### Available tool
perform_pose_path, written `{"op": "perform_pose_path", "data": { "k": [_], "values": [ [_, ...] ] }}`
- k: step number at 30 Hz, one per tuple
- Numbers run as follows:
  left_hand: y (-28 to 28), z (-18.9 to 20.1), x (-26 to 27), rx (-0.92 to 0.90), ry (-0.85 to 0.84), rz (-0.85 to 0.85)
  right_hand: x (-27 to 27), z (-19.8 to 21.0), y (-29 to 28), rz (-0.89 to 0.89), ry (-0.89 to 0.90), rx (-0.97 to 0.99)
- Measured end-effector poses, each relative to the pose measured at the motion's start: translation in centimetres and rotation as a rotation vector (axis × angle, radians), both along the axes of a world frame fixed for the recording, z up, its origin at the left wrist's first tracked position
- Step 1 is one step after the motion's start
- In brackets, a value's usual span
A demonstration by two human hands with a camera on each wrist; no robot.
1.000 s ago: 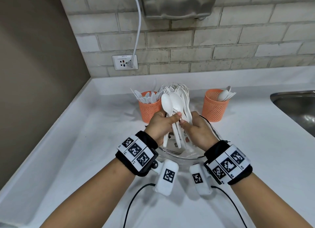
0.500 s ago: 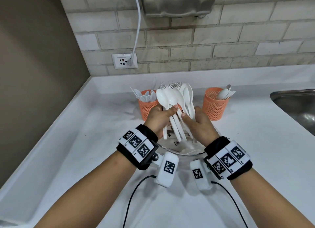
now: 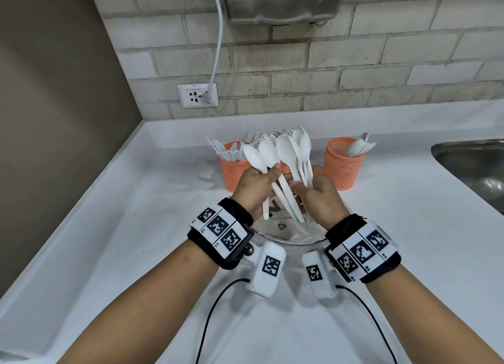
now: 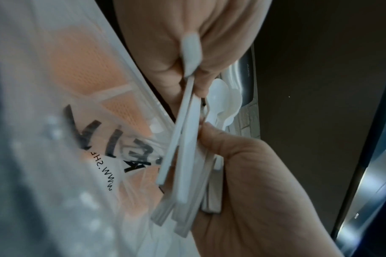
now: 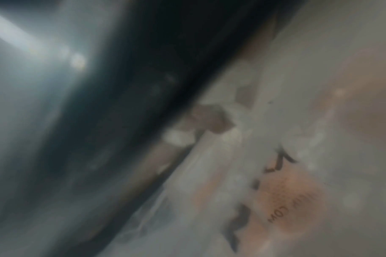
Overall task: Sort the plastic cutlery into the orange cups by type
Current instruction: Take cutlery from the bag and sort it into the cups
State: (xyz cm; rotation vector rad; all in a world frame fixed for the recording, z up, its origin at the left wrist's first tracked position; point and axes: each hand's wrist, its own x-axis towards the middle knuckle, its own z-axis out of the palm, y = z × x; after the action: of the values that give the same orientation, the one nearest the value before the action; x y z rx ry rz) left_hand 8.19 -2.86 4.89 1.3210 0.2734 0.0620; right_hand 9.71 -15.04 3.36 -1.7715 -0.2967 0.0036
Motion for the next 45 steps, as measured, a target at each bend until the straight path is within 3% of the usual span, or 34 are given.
{"op": "perform_pose_path", "data": {
  "k": [8, 24, 28, 35, 45],
  "values": [
    [-0.3, 0.0, 0.0, -0.031, -0.029, 0.007, -0.5, -0.1, 0.2, 0.057, -0.061, -0.085],
    [-0.3, 0.2, -0.7, -0.067, -0.036, 0.085, -0.7, -0.2, 0.0, 0.112, 0.154, 0.237],
    [-0.9, 0.3, -1.2, -0.116, 0.013, -0.028, -1.1, 0.1, 0.1, 0.14, 0.1, 0.187],
    [-1.8, 0.7, -1.6, -0.018, 0.012, -0.126, -1.2, -0.4, 0.1, 0.177, 0.038, 0.078],
    [-1.4, -0.3, -1.1, 0.401, -0.167, -0.075, -0.9, -0.7, -0.4, 0.211, 0.076, 0.098]
  ]
}}
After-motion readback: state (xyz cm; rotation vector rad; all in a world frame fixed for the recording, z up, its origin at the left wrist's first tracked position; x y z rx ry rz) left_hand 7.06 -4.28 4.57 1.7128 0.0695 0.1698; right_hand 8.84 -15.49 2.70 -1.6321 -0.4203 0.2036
